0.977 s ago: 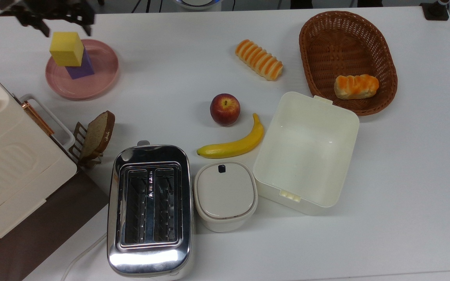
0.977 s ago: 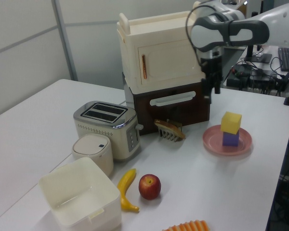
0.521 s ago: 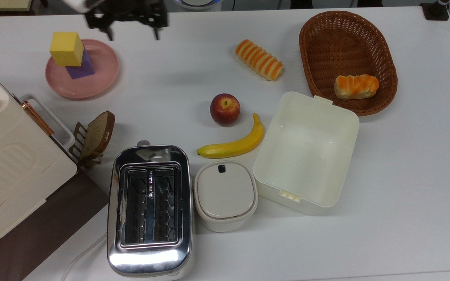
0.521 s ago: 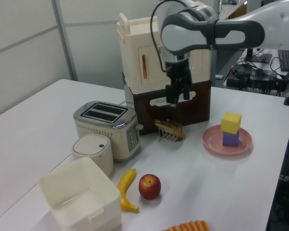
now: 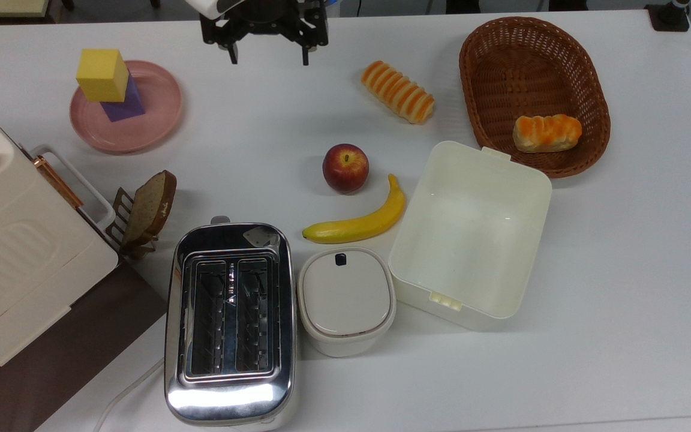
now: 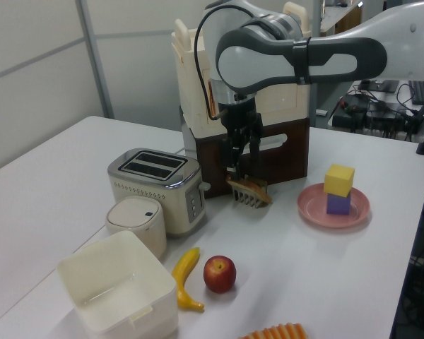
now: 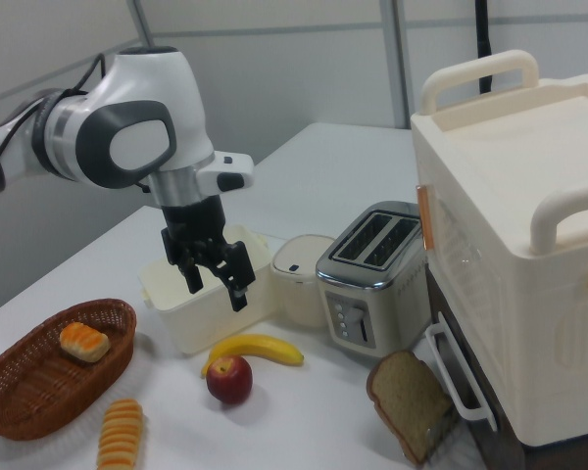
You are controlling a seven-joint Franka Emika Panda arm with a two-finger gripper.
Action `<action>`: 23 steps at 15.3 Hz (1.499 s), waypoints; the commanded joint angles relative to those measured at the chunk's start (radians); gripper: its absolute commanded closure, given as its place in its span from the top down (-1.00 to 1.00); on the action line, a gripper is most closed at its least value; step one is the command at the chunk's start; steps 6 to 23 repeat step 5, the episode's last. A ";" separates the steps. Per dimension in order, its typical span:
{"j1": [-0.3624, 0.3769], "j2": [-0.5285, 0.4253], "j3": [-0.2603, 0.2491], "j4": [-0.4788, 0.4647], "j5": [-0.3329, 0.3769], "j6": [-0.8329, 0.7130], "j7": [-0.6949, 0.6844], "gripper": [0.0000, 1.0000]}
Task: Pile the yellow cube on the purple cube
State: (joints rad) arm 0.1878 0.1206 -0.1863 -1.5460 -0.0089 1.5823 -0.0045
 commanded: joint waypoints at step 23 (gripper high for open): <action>0.055 0.004 -0.012 0.012 -0.013 -0.021 0.093 1.00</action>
